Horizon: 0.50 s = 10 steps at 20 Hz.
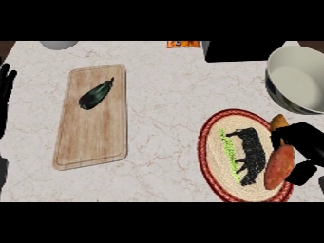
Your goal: Pick the sweet potato from the placemat and place it in the bowl
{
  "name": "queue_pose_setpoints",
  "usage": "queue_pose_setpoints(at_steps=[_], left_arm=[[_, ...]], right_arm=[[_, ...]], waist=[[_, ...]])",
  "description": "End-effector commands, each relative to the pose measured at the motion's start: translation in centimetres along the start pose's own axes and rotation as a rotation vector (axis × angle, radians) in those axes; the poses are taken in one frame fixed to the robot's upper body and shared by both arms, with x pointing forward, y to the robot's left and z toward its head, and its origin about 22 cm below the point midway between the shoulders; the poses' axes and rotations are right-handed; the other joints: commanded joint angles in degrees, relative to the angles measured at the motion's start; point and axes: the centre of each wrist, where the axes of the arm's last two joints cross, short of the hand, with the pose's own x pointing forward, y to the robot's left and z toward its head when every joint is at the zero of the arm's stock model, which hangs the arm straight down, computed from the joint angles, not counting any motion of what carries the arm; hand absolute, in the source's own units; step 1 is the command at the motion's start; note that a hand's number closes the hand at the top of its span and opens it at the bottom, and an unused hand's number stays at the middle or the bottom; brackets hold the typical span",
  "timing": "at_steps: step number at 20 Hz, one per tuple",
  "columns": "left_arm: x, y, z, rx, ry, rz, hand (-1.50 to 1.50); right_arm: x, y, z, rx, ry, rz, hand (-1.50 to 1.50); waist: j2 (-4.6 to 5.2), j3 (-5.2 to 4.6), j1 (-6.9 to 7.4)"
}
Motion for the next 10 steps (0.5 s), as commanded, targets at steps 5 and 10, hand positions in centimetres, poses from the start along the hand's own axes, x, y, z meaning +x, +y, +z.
queue_pose_setpoints(at_steps=[5,10], left_arm=[[0.0,0.5,0.5,0.041,-0.009,0.002,0.0],[0.0,0.0,0.7,0.007,0.001,0.027,0.0]], right_arm=[[-14.8,-7.2,15.8,-0.164,0.554,-0.059,1.5],[-18.2,-11.6,24.0,-0.346,0.693,-0.058,1.5]], waist=[[0.87,0.93,-2.39],[0.84,0.91,0.71]])
